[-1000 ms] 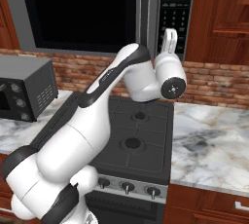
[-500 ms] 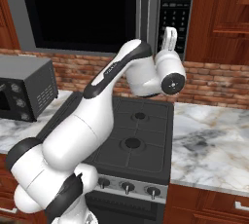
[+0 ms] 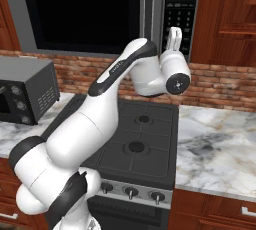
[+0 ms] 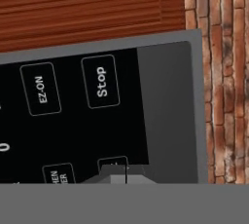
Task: Transport the fish from the fridge to the microwave and turn on the microwave.
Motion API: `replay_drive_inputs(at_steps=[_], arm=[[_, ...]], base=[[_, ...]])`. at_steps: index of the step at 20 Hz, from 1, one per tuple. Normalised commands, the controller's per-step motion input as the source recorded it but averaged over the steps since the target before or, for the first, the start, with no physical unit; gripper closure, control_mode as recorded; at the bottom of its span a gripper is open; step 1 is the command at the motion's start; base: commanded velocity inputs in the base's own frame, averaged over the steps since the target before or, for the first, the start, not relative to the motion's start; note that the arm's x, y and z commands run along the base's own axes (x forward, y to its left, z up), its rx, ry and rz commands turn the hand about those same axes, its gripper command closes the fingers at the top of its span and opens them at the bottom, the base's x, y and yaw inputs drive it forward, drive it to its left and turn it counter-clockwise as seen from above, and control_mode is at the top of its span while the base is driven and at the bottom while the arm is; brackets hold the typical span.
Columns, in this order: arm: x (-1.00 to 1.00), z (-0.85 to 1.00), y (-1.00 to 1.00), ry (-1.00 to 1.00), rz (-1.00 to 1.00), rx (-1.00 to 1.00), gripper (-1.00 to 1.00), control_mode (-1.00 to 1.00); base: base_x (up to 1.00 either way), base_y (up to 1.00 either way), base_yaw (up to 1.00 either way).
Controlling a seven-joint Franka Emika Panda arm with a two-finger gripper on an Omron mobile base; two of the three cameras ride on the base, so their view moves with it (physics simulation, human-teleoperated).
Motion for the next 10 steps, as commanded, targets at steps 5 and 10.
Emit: replay_drive_inputs(at_steps=[5, 10], arm=[[0.21, -0.05, -0.06, 0.0, 0.0, 0.0, 1.0, -1.0], [0.19, -0.05, -0.02, 0.0, 0.0, 0.0, 1.0, -1.0]], base=[[0.0, 0.0, 0.0], [0.0, 0.0, 0.0]])
